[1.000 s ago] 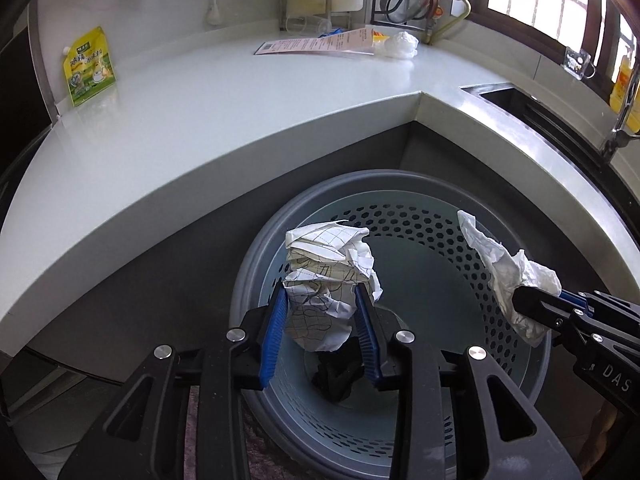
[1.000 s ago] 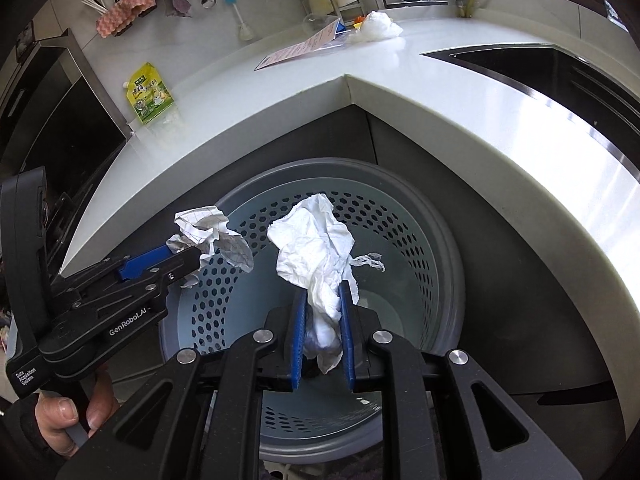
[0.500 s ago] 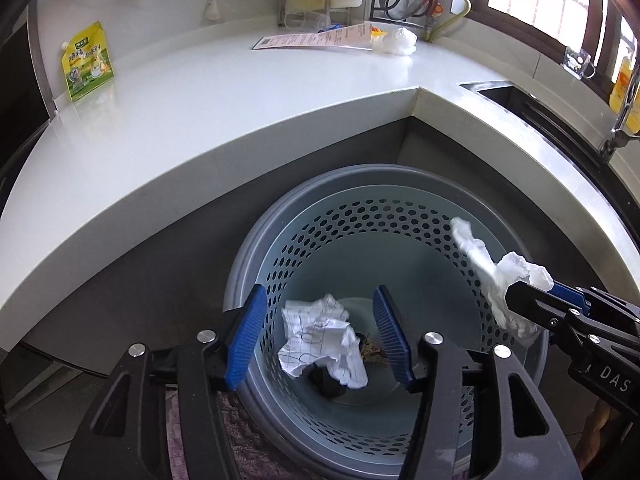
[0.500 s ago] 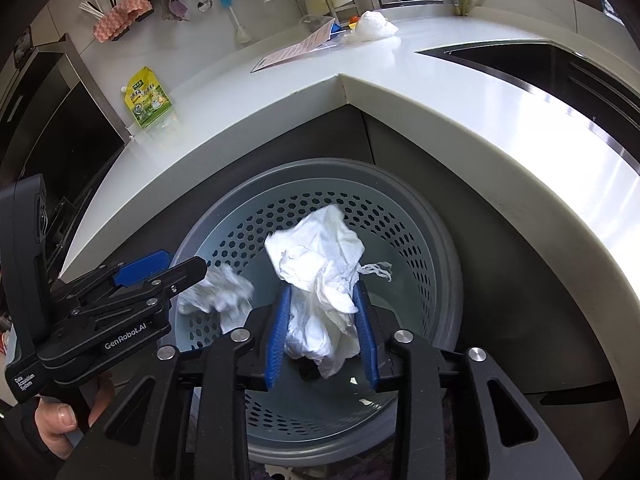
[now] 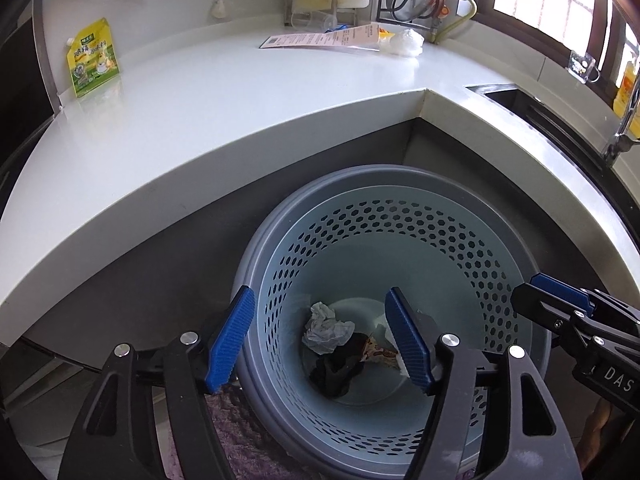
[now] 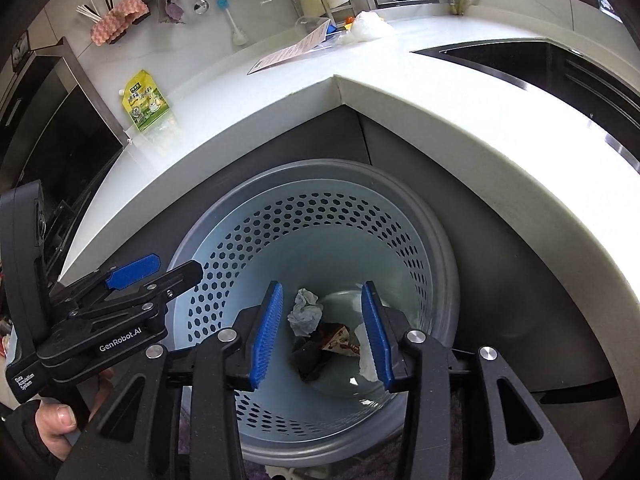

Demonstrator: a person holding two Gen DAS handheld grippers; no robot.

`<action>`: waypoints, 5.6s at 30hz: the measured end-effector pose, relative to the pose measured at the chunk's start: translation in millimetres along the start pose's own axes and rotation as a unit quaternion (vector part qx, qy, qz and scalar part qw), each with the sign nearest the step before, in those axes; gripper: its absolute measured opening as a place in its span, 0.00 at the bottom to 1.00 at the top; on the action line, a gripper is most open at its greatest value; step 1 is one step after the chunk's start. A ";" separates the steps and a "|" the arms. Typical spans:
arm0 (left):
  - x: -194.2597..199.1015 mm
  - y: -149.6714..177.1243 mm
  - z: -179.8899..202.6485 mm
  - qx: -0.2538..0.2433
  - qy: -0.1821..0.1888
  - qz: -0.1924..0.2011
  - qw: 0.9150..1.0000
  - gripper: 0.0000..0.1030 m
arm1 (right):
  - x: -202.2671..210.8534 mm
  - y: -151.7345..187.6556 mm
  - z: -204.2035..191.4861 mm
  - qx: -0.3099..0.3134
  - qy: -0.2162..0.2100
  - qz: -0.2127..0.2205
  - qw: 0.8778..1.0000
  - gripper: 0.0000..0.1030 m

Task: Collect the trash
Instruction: 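Open both tools to drop the foil and tissues into the bin, then move the right tool to the clear plastic bags and close on them, then lift the plastic bags with the right tool while the left tool approaches the pink receipt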

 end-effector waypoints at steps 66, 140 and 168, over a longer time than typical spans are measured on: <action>-78.3 -237.3 -11.9 0.026 -0.019 0.103 0.994 0.93 | -149.3 -315.6 58.0 0.027 0.036 0.053 0.998 0.68; -126.6 -278.0 -20.4 -0.027 0.015 0.088 0.996 0.93 | -73.9 -333.3 75.3 -0.037 -0.090 0.168 0.981 0.36; -195.2 -302.5 14.5 -0.316 0.299 0.010 0.900 0.93 | -66.9 -306.9 89.4 -0.093 -0.131 0.142 0.977 0.36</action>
Point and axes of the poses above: each gripper's, at about its wrist camera, not at the fingertips, and x roughly against the way its jaws point, z to its right, y to its underside, the point moved 9 cm from there along -x, roughly the way its jaws point, and after that the axes turned 7 degrees about z, right-handed, at the moved point
